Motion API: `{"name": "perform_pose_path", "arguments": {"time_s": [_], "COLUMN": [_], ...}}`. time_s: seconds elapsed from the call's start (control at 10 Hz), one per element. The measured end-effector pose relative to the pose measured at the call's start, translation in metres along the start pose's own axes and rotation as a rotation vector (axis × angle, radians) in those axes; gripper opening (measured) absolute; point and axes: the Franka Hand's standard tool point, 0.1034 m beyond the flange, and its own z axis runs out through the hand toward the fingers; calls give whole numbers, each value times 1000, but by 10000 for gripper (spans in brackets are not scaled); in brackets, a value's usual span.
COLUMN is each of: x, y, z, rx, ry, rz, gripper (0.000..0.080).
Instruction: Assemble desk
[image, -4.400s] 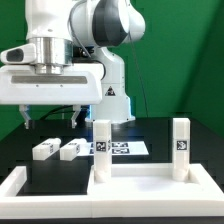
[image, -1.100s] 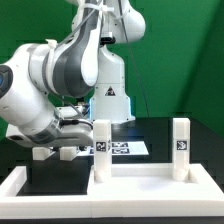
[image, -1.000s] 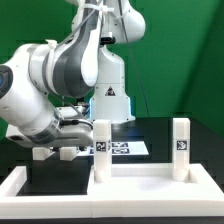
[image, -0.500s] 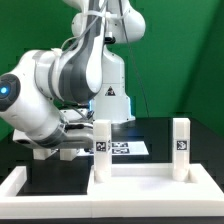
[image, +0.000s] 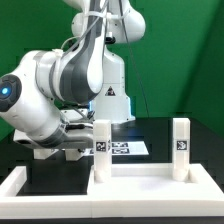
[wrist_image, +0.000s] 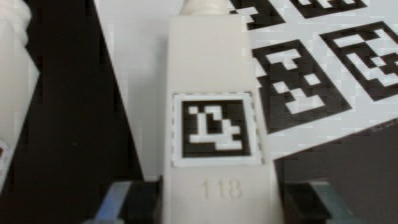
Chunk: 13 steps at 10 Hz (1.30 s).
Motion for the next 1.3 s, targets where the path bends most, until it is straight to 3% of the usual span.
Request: {"name": "perform_pose_path", "arguments": {"time_s": [0.6, 0.9, 1.1, 1.2, 1.3], "x": [-1, -18, -41, -31, -31], "y": [1, 1, -14, -15, -14], "z": [-4, -64, -99, -104, -103], "rx": [1, 16, -18, -23, -26], "ry": [3, 67, 112, 209, 278], "rz": [-10, -55, -107, -112, -114], "gripper": [288, 290, 290, 290, 290]}}
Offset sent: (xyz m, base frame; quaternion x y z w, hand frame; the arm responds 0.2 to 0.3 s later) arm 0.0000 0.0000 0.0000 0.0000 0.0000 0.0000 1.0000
